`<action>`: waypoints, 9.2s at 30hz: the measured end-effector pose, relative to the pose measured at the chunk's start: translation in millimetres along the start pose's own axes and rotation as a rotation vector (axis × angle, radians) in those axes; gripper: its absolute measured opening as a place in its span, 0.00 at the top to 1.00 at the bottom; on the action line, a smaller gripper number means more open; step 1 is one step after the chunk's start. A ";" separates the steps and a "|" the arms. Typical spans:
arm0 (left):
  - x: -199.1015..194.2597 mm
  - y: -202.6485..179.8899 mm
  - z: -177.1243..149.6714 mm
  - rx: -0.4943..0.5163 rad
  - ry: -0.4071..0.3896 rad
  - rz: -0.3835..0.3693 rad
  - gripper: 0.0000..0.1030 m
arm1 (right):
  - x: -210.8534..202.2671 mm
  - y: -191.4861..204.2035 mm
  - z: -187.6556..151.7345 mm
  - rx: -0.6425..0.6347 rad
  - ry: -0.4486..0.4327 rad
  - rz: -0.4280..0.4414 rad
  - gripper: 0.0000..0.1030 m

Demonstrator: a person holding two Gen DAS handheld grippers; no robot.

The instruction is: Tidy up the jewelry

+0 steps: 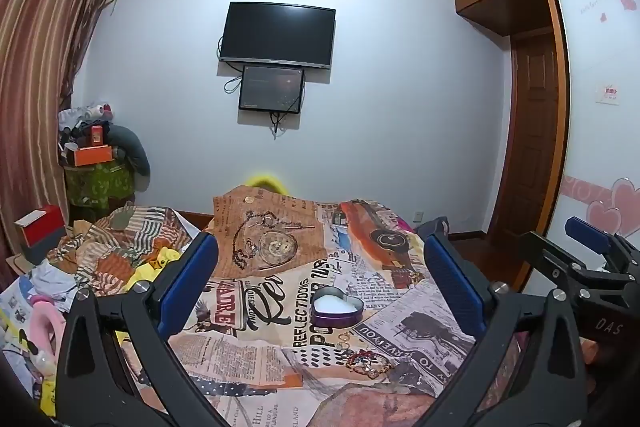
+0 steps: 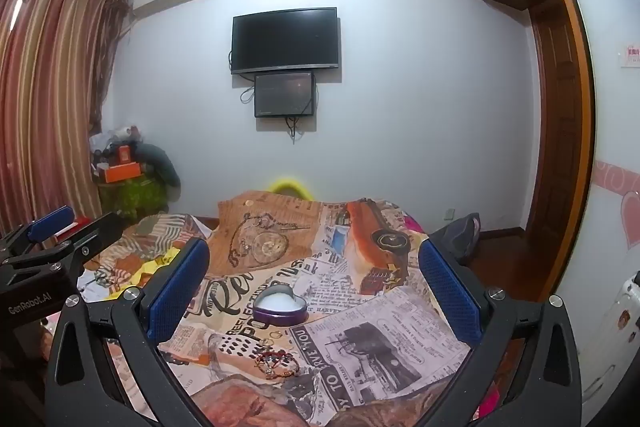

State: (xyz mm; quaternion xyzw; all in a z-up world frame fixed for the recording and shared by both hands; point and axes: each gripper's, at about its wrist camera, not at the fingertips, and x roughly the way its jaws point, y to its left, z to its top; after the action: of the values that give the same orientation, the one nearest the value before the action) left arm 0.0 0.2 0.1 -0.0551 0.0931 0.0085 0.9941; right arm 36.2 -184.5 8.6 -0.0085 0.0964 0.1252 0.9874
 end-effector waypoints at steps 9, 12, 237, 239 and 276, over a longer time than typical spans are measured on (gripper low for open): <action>2.0 0.2 0.6 0.005 0.000 -0.003 0.00 | 0.5 -3.2 0.5 0.005 0.005 0.002 0.00; 2.7 2.6 -1.2 0.002 -0.003 -0.006 0.00 | -2.3 -1.8 0.6 0.003 0.003 0.001 0.00; 293.1 30.8 -111.2 0.114 0.660 -0.201 0.95 | 286.5 16.9 -98.2 -0.168 0.713 0.363 0.64; 285.3 31.4 -106.7 0.116 0.653 -0.196 0.95 | 278.9 16.7 -92.6 -0.177 0.696 0.350 0.64; 185.1 5.3 -135.2 0.119 0.761 -0.197 0.67 | 157.9 -3.7 -111.0 -0.081 0.726 0.338 0.64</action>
State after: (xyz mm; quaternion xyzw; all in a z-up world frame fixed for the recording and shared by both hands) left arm 156.8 -8.3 -166.9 -0.0052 0.4495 -0.1132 0.8861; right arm 166.3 -153.9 -130.7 -0.0751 0.4340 0.2783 0.8535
